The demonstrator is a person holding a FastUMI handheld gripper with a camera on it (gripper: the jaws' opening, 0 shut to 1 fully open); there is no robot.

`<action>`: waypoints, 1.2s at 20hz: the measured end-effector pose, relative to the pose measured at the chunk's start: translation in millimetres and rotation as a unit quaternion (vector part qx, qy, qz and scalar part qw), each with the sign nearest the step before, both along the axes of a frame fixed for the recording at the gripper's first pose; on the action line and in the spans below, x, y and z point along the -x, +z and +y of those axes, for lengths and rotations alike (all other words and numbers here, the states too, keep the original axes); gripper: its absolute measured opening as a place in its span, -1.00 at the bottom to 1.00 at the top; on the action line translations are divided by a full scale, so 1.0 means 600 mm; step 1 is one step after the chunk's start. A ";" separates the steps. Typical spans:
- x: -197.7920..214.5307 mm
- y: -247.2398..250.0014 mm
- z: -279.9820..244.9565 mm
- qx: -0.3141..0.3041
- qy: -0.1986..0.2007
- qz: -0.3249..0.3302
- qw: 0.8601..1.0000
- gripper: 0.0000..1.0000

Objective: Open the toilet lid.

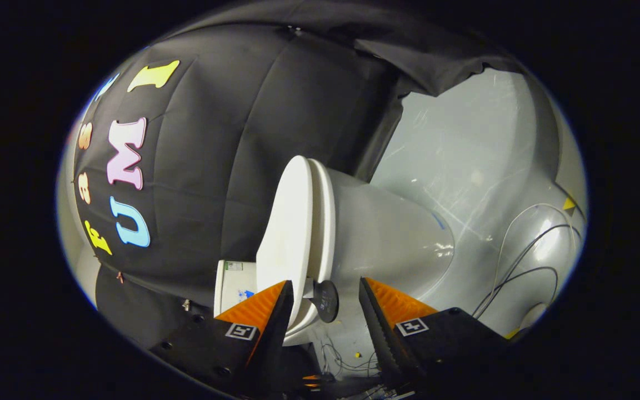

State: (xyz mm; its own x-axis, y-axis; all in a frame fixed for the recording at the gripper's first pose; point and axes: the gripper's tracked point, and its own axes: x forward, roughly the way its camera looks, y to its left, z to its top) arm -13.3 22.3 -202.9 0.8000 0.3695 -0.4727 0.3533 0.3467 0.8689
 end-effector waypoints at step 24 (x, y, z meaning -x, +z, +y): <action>-0.012 -0.017 0.016 -0.050 0.014 -0.010 0.999 -0.90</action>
